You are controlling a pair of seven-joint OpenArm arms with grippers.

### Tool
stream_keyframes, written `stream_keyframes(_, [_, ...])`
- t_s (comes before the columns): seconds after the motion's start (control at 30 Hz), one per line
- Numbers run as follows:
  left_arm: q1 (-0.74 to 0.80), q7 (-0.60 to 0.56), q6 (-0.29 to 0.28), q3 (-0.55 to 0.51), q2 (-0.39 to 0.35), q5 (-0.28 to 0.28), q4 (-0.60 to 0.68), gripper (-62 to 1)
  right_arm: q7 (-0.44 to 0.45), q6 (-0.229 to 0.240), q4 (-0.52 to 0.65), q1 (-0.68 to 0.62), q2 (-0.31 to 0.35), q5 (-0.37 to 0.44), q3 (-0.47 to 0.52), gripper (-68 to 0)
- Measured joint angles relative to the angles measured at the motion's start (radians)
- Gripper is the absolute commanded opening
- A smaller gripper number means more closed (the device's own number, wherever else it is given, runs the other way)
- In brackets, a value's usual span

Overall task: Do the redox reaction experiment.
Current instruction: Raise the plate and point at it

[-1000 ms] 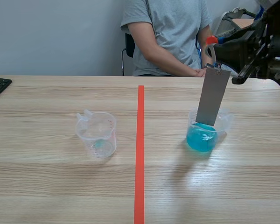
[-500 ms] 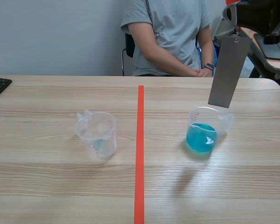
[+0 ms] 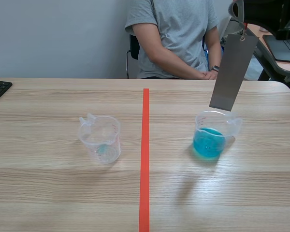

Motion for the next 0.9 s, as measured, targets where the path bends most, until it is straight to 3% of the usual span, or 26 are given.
stream_keyframes(0.23, [0.000, 0.000, 0.000, 0.000, 0.000, 0.000, 0.000, -56.0, 0.000, 0.000, 0.000, 0.000, 0.000, 0.000, 0.000, -66.0])
stream_keyframes(0.37, [0.000, -0.025, -0.037, 0.000, -0.013, -0.007, 0.000, -56.0, 0.000, 0.000, 0.000, 0.000, 0.000, 0.000, 0.000, -66.0])
stream_keyframes(0.67, [-0.027, -0.092, -0.199, 0.001, -0.223, -0.008, 0.000, -56.0, 0.000, 0.000, 0.000, 0.000, 0.000, 0.000, 0.000, -66.0])
stream_keyframes(0.9, [-0.229, -0.091, -0.249, 0.102, -0.351, -0.008, 0.000, -56.0, 0.000, 0.000, 0.000, 0.000, 0.000, 0.000, 0.000, -66.0])
